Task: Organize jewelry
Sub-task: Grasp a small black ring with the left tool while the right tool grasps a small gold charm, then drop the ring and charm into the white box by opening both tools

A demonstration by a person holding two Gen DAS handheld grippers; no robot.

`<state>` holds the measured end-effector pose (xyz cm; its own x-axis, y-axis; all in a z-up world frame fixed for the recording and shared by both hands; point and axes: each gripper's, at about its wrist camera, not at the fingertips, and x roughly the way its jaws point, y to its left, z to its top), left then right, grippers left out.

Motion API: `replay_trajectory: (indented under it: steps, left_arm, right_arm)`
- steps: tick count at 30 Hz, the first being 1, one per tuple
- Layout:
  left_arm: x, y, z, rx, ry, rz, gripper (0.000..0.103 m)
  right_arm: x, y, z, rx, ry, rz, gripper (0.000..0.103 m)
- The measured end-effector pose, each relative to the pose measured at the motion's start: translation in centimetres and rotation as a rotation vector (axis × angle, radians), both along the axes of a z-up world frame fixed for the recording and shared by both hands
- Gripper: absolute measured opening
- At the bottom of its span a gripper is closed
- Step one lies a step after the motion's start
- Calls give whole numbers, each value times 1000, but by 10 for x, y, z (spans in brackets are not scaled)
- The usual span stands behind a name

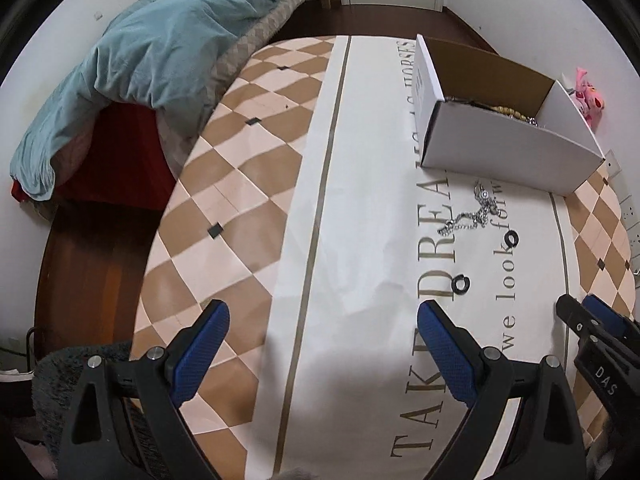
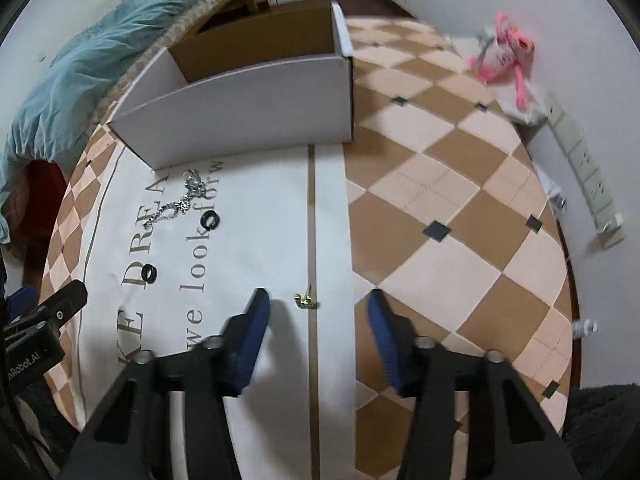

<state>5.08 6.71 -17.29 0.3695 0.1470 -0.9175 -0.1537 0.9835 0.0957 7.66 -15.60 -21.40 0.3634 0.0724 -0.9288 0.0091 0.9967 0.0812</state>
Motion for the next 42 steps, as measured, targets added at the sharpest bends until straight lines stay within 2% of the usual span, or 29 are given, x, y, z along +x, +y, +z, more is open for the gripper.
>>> replay_trajectory:
  steps: [1, 2, 3, 9, 10, 14, 18, 20, 22, 28, 32, 38, 42]
  left_arm:
    - [0, -1, -1, -2, 1, -2, 96]
    - [0, -3, -3, -6, 2, -6, 96]
    - [1, -5, -4, -13, 3, -11, 96]
    - [10, -28, -12, -98, 7, -62, 95]
    - [11, -33, -14, -111, 9, -74, 92]
    - [16, -56, -21, -116, 22, -131, 61]
    - [16, -68, -20, -108, 6, -167, 40]
    - [16, -71, -18, -110, -1, -183, 19]
    - [17, -73, -18, -112, -3, -199, 11]
    - [13, -76, -16, -116, -16, -216, 10]
    - [12, -77, -4, -122, -41, -232, 10]
    - [22, -80, 48, -184, -120, -267, 10]
    - [63, -71, 77, -287, -116, -279, 10]
  right_arm:
    - [-2, 4, -1, -27, -12, 5, 29]
    - [-4, 6, -1, -38, -26, 13, 14]
    - [-4, 10, -1, -43, -33, 23, 9]
    - [-4, 0, 4, 1, -43, 2, 9]
    - [-4, -5, 6, 2, -43, -8, 9]
    - [-3, -20, 12, 6, -43, -43, 9]
    - [0, -32, 15, 9, -42, -71, 9]
    - [1, -36, 16, 5, -43, -79, 9]
    - [1, -39, 16, 5, -45, -88, 9]
    - [2, -41, 21, 8, -54, -92, 9]
    - [1, -43, 32, 22, -76, -94, 9]
    - [16, -51, 78, 110, -146, -93, 9]
    - [58, -53, 106, 192, -168, -56, 9]
